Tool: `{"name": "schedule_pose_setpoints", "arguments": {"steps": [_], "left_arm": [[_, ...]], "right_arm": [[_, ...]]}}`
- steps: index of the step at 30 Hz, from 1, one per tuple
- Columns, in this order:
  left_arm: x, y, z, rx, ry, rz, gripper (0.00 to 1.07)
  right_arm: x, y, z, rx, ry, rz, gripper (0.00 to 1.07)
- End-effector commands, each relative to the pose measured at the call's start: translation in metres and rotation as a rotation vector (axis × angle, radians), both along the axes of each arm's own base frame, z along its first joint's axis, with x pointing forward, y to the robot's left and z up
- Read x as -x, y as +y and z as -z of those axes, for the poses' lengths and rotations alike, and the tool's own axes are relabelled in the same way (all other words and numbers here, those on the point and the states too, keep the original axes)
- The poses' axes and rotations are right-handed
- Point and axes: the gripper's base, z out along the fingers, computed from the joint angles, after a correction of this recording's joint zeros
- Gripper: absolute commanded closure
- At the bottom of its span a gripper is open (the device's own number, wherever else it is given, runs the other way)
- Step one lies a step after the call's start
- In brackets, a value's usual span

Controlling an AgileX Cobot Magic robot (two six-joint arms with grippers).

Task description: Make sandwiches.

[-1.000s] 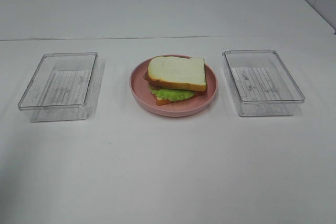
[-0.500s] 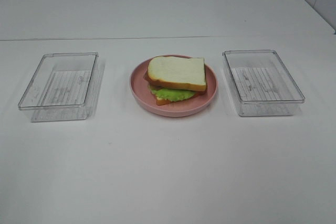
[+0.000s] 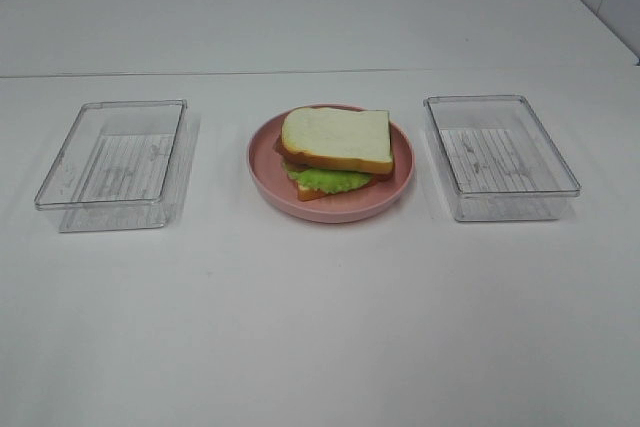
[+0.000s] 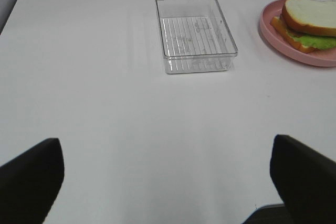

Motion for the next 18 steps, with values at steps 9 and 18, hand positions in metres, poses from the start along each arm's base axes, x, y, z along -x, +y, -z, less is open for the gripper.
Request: {"name": "schedule_pose_setpoints", "arguments": {"steps": [9,18], "left_arm": [[0.0021,-0.0005,-0.0005,0.008,-0.04,0.004,0.05],[0.0021,-0.0005,-0.0005,0.008,-0.04,0.004,0.05]], "right_arm": [[0.0036,-0.0002,0.0001,0.011,-0.029,0.001,0.09],[0.0036,-0.0002,0.0001,0.011,-0.029,0.001,0.09]]}}
